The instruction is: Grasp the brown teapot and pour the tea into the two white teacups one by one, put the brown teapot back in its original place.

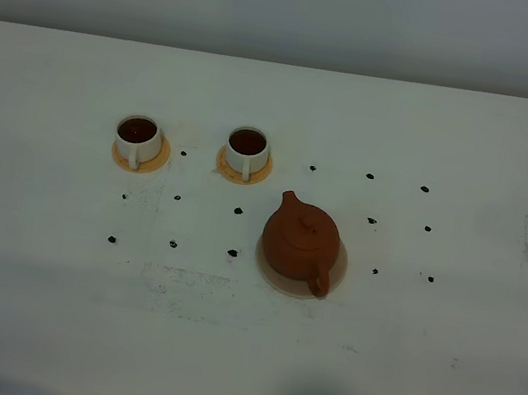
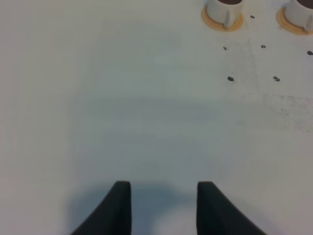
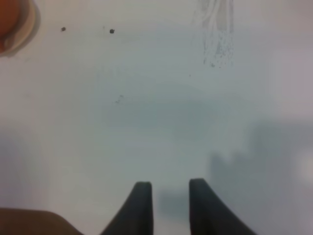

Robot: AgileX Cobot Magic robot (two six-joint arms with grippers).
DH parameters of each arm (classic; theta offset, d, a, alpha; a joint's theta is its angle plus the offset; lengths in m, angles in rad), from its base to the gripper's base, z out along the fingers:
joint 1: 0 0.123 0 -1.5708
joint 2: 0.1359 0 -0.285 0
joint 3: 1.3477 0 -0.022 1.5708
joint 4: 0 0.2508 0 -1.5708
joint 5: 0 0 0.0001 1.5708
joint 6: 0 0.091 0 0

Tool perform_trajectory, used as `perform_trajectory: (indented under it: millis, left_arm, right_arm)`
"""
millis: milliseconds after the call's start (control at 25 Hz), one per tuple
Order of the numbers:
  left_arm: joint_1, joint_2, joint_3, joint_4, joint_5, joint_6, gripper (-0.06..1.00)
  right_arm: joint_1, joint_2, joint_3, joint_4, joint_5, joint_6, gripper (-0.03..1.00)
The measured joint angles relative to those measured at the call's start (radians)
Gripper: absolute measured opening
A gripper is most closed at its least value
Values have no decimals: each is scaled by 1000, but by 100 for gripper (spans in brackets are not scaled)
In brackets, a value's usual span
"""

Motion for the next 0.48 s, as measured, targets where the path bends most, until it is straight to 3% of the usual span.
perform_trajectory:
  millis: [480]
  left_arm:
    - [0, 0, 0, 0, 0, 0, 31]
  right_arm:
    - [0, -193, 1, 7, -3, 1, 21]
